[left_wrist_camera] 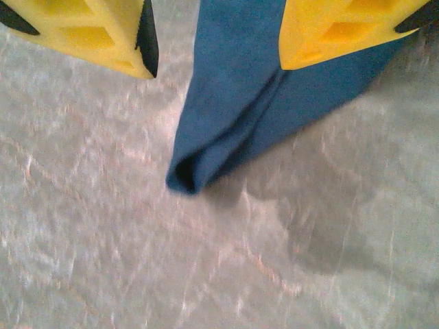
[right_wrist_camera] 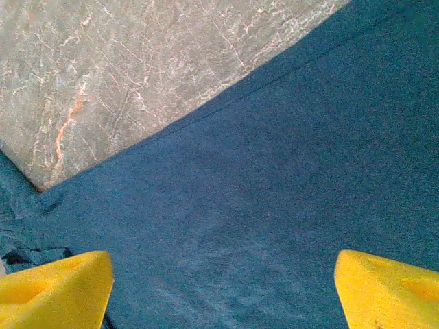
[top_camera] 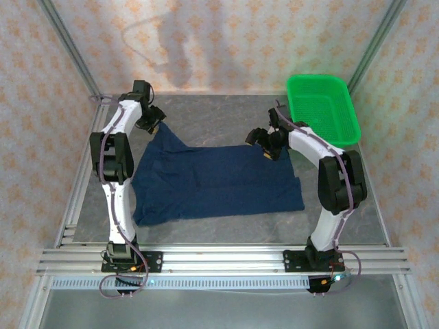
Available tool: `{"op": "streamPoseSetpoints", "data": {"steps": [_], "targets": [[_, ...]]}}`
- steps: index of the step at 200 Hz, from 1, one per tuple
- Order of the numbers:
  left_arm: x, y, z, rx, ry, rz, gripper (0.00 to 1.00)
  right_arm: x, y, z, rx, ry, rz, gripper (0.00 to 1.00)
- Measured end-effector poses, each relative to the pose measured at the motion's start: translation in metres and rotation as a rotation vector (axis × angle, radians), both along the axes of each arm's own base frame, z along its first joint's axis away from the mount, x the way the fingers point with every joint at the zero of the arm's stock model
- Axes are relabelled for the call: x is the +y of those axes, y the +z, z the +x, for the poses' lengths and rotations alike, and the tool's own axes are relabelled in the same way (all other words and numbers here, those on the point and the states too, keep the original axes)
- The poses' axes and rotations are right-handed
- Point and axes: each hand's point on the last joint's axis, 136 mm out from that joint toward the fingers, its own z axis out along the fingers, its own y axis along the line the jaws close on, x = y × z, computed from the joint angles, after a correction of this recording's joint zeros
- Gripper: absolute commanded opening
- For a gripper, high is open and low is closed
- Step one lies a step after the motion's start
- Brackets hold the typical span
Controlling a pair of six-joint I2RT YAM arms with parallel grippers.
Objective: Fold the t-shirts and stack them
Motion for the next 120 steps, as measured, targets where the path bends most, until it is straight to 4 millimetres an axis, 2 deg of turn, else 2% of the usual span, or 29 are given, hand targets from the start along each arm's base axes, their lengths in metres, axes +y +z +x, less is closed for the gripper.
{"op": "streamPoseSetpoints", "data": {"steps": [48, 74, 120], "targets": [[0.021, -0.012, 0.037, -0.046, 0.042, 0.005, 0.49, -0.007, -0.001, 0.001, 0.008, -0.016, -0.003, 0.84], [0.021, -0.013, 0.05, -0.073, 0.051, -0.005, 0.49, -0.009, -0.002, 0.001, 0.009, -0.016, -0.005, 0.84], [0.012, -0.017, 0.059, -0.106, 0.017, -0.05, 0.49, -0.009, -0.002, 0.0, 0.01, -0.013, -0.007, 0.84]]}}
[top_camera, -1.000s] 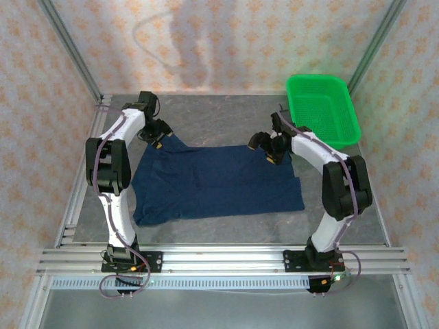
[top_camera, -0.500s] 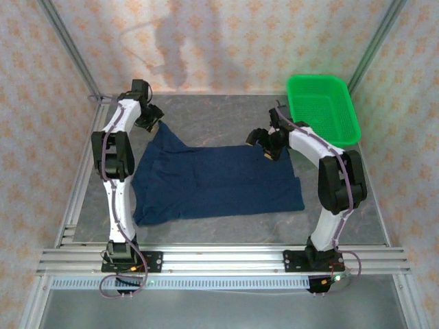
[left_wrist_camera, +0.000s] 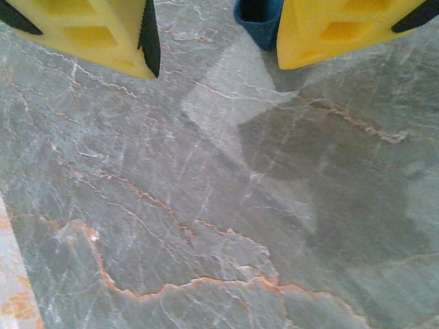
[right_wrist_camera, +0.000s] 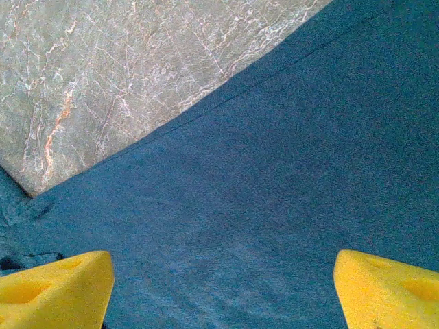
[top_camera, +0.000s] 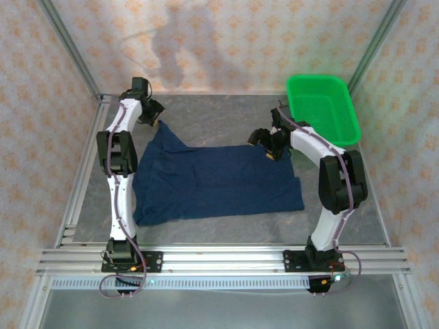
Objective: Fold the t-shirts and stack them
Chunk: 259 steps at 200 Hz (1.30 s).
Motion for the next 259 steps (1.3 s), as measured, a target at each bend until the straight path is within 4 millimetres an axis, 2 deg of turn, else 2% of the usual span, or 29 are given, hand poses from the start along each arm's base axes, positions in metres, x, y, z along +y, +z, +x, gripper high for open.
{"op": "streamPoseSetpoints", "data": {"steps": [34, 99, 244, 259], "targets": [[-0.003, -0.005, 0.0, -0.007, -0.05, -0.001, 0.5, 0.0, 0.0, 0.0, 0.001, 0.0, 0.0, 0.84], [0.004, -0.023, -0.011, 0.022, -0.1, 0.006, 0.51, 0.0, -0.003, -0.001, 0.011, 0.0, -0.002, 0.84], [-0.002, -0.02, -0.012, -0.035, -0.209, -0.023, 0.46, 0.0, -0.006, -0.002, 0.02, 0.0, -0.004, 0.83], [-0.008, -0.019, -0.015, -0.028, -0.237, -0.035, 0.46, 0.0, -0.008, -0.002, 0.023, 0.0, -0.005, 0.83]]}}
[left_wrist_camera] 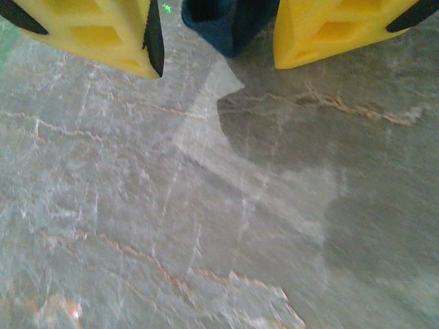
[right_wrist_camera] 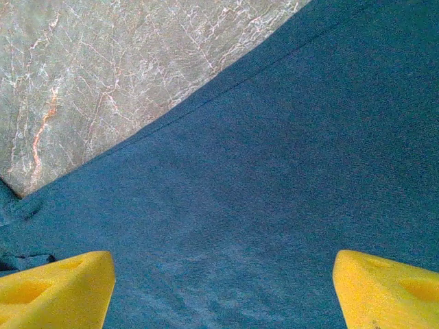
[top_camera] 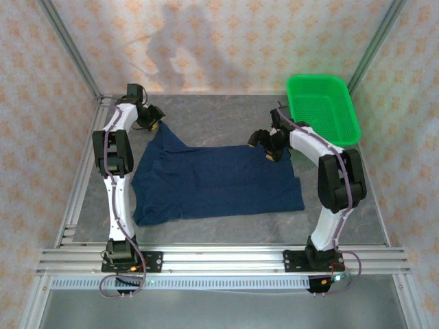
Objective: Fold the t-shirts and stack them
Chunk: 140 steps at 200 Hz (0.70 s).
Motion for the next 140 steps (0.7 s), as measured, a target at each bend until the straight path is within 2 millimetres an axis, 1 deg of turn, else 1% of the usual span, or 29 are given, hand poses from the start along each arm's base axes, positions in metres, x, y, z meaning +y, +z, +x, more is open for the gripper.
{"op": "streamPoseSetpoints", "data": {"steps": [32, 47, 58, 99, 140], "targets": [[-0.012, 0.003, -0.007, 0.019, -0.06, -0.005, 0.41, 0.0, -0.001, 0.001, 0.001, 0.0, 0.0, 0.83], [-0.014, 0.005, -0.008, 0.021, -0.078, -0.002, 0.36, 0.0, -0.001, 0.001, 0.003, 0.0, -0.001, 0.83], [-0.014, 0.005, -0.01, 0.025, -0.09, 0.004, 0.34, 0.0, -0.002, 0.002, 0.005, 0.0, -0.001, 0.83], [-0.014, 0.003, -0.014, 0.047, -0.11, 0.011, 0.2, 0.001, -0.005, 0.003, 0.014, 0.0, -0.004, 0.83], [-0.012, 0.003, -0.017, 0.061, -0.115, 0.029, 0.02, -0.006, -0.005, 0.005, 0.014, -0.016, -0.004, 0.83]]}}
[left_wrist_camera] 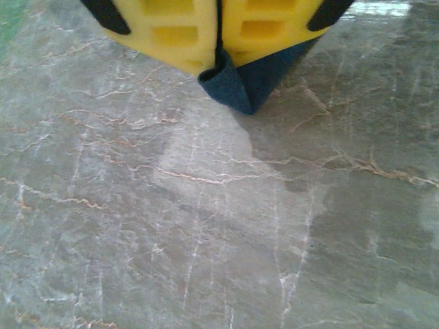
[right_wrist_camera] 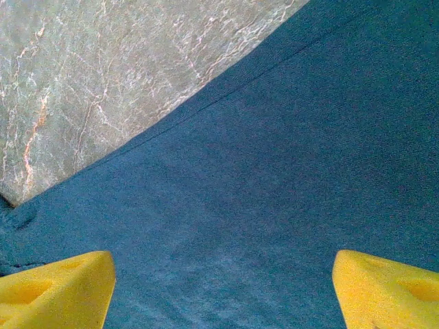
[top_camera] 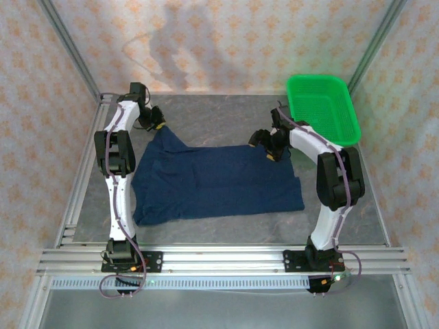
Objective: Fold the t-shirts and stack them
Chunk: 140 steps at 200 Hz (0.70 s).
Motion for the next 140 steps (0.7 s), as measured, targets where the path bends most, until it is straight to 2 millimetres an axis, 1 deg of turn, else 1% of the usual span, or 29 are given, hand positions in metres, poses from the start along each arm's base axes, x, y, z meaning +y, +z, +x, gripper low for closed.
{"op": "streamPoseSetpoints", "data": {"steps": [4, 73, 91, 111, 140], "targets": [[0.0, 0.0, -0.001, 0.002, -0.005, 0.005, 0.0, -0.001, 0.0, 0.0, 0.0, -0.002, 0.0, 0.83], [0.002, -0.001, -0.003, 0.008, -0.01, 0.018, 0.0, -0.013, 0.0, 0.005, -0.001, -0.031, -0.001, 0.83], [0.0, 0.002, -0.003, 0.004, -0.012, 0.024, 0.0, -0.018, 0.0, 0.006, -0.002, -0.044, -0.008, 0.83], [-0.004, 0.014, -0.001, -0.015, -0.018, 0.03, 0.0, -0.028, -0.001, 0.009, 0.0, -0.068, -0.019, 0.83], [-0.01, 0.039, 0.0, -0.059, -0.025, 0.033, 0.0, -0.049, -0.003, 0.012, 0.007, -0.121, -0.04, 0.83]]}}
